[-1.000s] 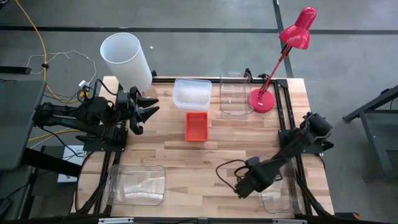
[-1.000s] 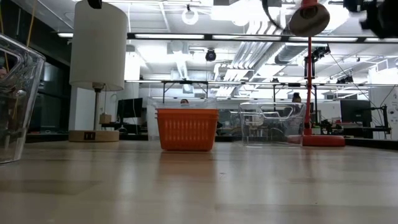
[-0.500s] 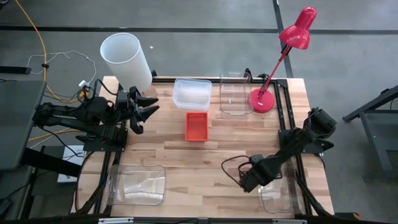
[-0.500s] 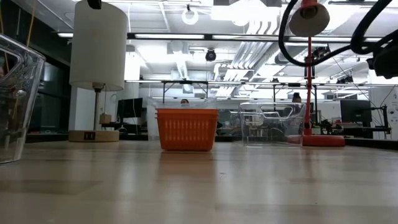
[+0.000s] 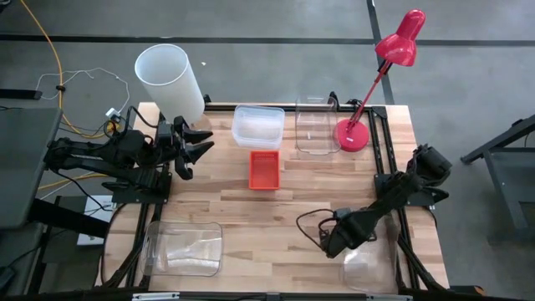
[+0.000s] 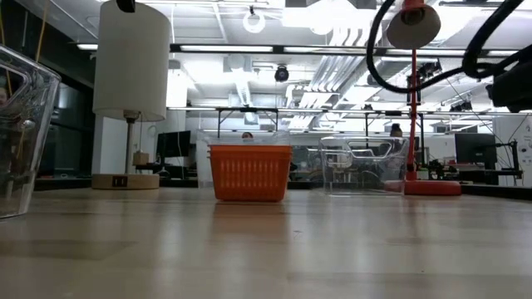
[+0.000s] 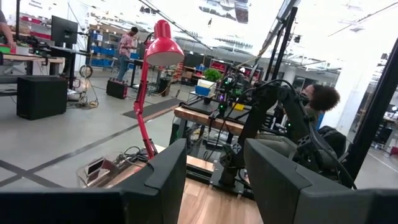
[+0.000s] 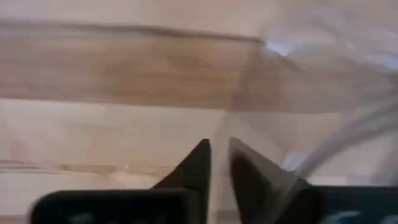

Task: Stack baskets by color
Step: Stack the bottom right transparent bin on the top transparent bin

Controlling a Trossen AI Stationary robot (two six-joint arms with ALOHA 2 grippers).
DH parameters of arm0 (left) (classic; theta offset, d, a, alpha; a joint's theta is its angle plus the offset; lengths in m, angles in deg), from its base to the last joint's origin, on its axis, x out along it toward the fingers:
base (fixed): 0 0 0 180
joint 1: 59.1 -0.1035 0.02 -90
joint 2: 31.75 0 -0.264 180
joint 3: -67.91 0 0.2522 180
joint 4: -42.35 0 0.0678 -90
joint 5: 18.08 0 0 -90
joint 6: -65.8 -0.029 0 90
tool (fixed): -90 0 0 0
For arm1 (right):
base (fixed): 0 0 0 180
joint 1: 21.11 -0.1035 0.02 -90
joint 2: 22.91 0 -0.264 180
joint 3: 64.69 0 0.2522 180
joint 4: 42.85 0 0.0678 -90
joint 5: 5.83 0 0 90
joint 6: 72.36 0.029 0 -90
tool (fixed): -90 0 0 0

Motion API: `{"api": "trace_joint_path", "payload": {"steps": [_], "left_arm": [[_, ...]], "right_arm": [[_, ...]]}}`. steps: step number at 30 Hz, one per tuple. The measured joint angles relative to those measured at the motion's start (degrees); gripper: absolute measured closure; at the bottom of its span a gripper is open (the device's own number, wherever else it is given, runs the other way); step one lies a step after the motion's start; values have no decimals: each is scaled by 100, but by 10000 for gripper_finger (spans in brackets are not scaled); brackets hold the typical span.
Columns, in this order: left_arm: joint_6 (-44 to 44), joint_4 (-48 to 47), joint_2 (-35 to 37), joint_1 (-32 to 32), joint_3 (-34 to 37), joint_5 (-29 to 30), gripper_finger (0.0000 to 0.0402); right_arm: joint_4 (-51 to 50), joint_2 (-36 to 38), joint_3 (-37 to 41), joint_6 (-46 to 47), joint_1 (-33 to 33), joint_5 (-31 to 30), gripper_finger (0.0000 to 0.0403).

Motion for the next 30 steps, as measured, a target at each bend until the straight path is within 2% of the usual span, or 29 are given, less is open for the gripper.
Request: {"api": "trace_joint_path", "payload": {"steps": [3,9,13,17,20,26,30], "left_arm": [[-2,0,0,-1,0,0,252],[-163,2,0,-1,0,81,252],[-166,2,0,-1,0,212,252],[-162,2,0,-1,0,234,252],[-156,2,0,-2,0,234,252],[-150,3,0,1,0,234,252],[-151,4,0,0,0,262,252]], "right_arm": [[-146,82,-100,-154,-5,-163,395],[-1130,688,-663,-780,189,-691,401],[-1788,1244,-1361,-1569,662,-1418,402],[-2218,1518,-2284,-2917,1461,-2349,402],[-2164,1474,-3074,-4269,2162,-2771,403],[-2050,859,-4628,-6780,3681,-3449,403],[-1828,276,-5484,-7775,4412,-3855,403]]}}
